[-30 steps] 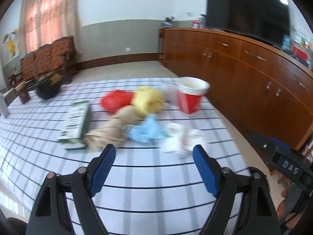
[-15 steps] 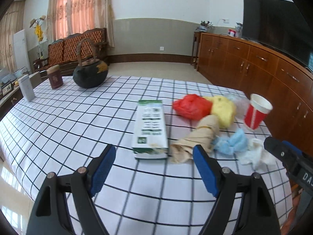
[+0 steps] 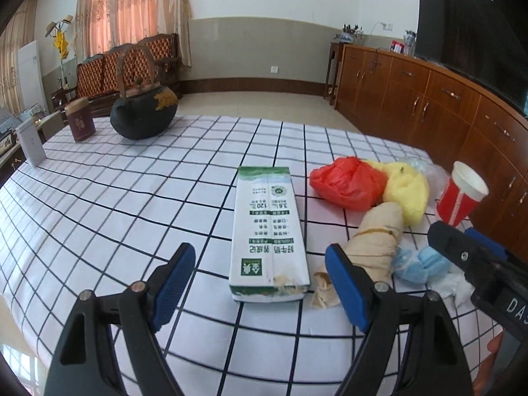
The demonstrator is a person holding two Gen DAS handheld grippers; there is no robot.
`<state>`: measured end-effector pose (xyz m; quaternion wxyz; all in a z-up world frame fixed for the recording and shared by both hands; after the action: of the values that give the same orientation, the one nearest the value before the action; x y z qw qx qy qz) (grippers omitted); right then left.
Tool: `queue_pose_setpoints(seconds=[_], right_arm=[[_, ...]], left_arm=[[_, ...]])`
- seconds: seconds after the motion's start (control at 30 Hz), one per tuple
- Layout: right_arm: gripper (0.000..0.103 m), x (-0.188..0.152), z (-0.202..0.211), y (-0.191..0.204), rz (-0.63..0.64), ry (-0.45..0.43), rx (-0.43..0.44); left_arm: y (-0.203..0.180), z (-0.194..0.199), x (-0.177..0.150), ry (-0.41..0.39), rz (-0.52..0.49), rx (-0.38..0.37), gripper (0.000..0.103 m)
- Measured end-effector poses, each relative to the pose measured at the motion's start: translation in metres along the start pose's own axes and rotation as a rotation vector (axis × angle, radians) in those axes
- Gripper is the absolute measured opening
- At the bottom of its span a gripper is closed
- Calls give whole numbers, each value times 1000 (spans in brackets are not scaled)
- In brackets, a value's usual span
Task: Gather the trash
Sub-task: 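Move both tools back over the table toward the green box, then grasp the green-and-white milk carton with the left tool while the right tool grasps the beige cloth bundle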
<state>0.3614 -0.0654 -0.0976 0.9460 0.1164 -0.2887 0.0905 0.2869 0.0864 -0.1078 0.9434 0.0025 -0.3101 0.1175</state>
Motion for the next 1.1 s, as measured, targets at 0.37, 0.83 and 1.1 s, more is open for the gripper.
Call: queue_pose_setpoints(seconds=[0.37,0.83,1.1], right_arm=[[81,26,-34,-22,-49,22,-39],[81,17,-40,4,4,41,16],[81,14,-57,26,41,77,33]], left_arm=[[-2,-29,7,73,25,-35,82],[10,-27,10,56,102,-32,55],[20,-22,11,36,100,-20,54]])
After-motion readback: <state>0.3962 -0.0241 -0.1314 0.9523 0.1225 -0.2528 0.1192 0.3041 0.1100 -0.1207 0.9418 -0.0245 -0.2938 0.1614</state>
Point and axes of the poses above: each gripper's, at about its wrist camera, not at the fingertips, and z roughly against the way its jaws point, y to its left, x to its top, the point moved 4 cm from there along -z, roughly the way its jaws point, and after that the axes turned 12 degrees about y, right-handed, at the moved point
